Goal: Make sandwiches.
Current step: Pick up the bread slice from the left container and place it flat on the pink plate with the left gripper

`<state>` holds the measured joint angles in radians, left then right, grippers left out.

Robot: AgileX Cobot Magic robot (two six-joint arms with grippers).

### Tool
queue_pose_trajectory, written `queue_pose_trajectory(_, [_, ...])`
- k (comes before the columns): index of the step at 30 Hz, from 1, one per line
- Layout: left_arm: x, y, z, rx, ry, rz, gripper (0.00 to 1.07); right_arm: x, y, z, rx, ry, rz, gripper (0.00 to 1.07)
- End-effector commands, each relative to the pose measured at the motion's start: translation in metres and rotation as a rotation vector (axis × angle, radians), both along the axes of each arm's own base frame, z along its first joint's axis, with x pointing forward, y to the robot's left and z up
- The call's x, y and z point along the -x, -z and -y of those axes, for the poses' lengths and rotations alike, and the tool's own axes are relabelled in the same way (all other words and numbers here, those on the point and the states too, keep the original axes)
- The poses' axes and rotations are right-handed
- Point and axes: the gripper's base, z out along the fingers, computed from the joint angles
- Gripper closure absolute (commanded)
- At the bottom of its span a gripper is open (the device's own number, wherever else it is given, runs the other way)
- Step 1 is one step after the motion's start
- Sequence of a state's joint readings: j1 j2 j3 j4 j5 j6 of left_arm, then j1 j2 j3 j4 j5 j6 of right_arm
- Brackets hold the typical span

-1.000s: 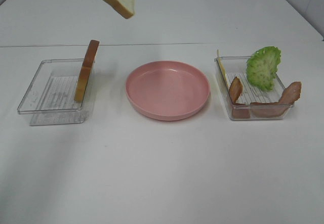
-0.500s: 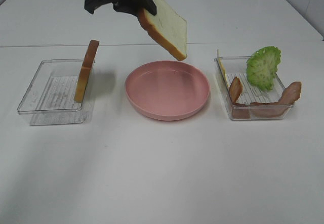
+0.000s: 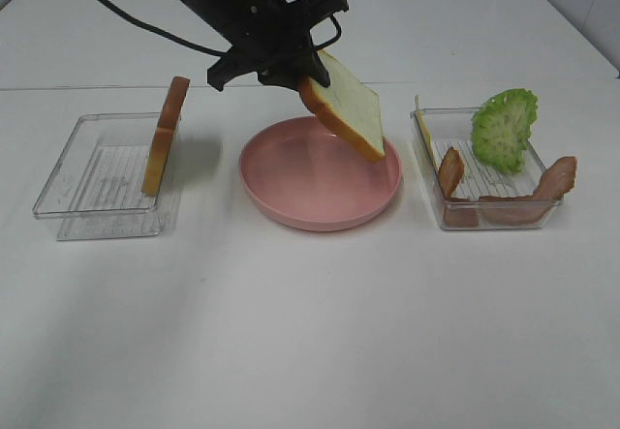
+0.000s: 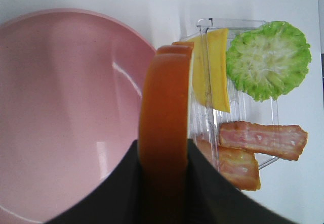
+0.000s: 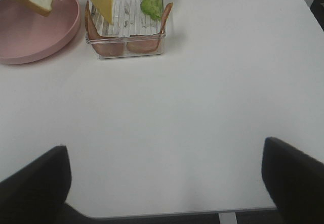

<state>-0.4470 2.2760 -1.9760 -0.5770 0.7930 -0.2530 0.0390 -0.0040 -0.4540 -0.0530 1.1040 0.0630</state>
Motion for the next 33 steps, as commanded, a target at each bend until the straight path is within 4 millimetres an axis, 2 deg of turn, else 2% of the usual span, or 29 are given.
queue_pose_trajectory(1, [0.0, 0.011, 0.009, 0.01, 0.003, -0.007, 1.07, 0.0, 0.001, 0.0, 0.009, 0.004, 0.003, 0.09])
queue_pose_trajectory(4, [-0.001, 0.022, 0.009, -0.015, 0.013, -0.027, 1.07, 0.0, 0.001, 0.0, 0.009, 0.004, 0.003, 0.09])
queue_pose_trajectory(15, [-0.001, 0.032, 0.01, -0.018, -0.001, -0.065, 1.07, 0.0, 0.001, 0.0, 0.009, 0.004, 0.003, 0.09])
queue_pose_trajectory(20, [0.0, 0.043, 0.009, -0.036, -0.008, -0.111, 1.05, 0.0, 0.001, 0.0, 0.009, 0.004, 0.003, 0.09])
queue_pose_trajectory(22, [-0.001, 0.049, 0.009, -0.038, -0.028, -0.134, 1.0, 0.0, 0.001, 0.0, 0.009, 0.004, 0.003, 0.09])
queue_pose_trajectory(25, [-0.001, 0.049, 0.009, -0.038, -0.029, -0.133, 0.97, 0.0, 0.001, 0.0, 0.009, 0.004, 0.003, 0.09])
queue_pose_trajectory(27, [-0.002, 0.05, 0.008, -0.049, -0.028, -0.122, 0.81, 0.0, 0.001, 0.0, 0.009, 0.004, 0.003, 0.09])
queue_pose_trajectory(30, [-0.002, 0.05, 0.008, -0.054, -0.027, -0.12, 0.75, 0.0, 0.001, 0.0, 0.009, 0.004, 0.003, 0.09])
queue_pose_trajectory(32, [-0.002, 0.051, 0.007, -0.075, -0.021, -0.108, 0.49, 0.0, 0.001, 0.0, 0.009, 0.004, 0.003, 0.09])
queue_pose_trajectory(33, [-0.002, 0.051, 0.007, -0.075, -0.021, -0.108, 0.49, 0.0, 0.001, 0.0, 0.009, 0.004, 0.003, 0.09])
